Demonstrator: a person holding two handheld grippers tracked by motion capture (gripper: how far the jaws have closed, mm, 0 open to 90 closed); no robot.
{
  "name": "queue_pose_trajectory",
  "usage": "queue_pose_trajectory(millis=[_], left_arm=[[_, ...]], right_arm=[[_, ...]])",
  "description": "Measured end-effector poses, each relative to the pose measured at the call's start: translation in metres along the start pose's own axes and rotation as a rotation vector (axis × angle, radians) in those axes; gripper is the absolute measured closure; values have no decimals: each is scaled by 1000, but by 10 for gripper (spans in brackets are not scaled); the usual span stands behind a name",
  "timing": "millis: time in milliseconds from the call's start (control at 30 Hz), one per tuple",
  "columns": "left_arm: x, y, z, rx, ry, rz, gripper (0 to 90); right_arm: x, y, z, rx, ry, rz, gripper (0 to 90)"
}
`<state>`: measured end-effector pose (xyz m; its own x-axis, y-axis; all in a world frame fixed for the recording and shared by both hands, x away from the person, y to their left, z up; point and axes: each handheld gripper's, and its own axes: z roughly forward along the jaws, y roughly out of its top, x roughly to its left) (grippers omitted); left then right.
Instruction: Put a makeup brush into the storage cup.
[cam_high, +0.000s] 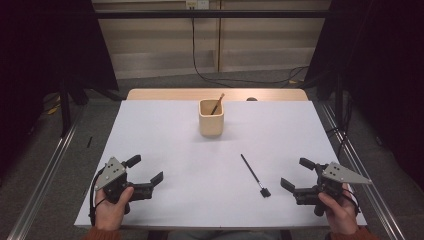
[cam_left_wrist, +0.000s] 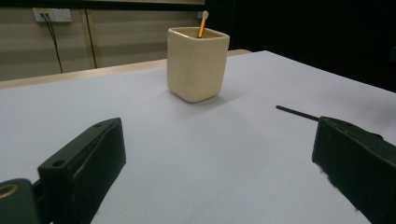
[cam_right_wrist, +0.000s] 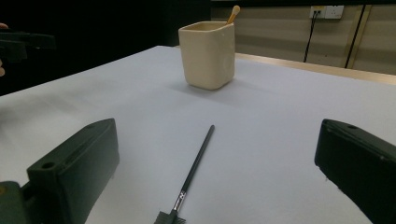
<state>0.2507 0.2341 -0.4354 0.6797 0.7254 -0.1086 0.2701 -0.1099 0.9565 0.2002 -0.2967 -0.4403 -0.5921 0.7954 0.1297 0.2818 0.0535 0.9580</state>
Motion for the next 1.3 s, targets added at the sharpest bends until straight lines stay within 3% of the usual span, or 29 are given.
queue_pose_trajectory(millis=[500,833,1067,1300], left_arm=[[-5,-2,-5,-11,-7,-8,29],[-7,-1,-10,-11,-6,-4,37],[-13,2,-13,-36,-20,11,39],[-12,1,-13,-33,-14,4,39]], right_arm=[[1,4,9,-7,0,-1,0],[-7,21,34,-10,-19,-19,0],[-3,40,52,51,52,-64,0],[-3,55,70,102,75,-82,0]])
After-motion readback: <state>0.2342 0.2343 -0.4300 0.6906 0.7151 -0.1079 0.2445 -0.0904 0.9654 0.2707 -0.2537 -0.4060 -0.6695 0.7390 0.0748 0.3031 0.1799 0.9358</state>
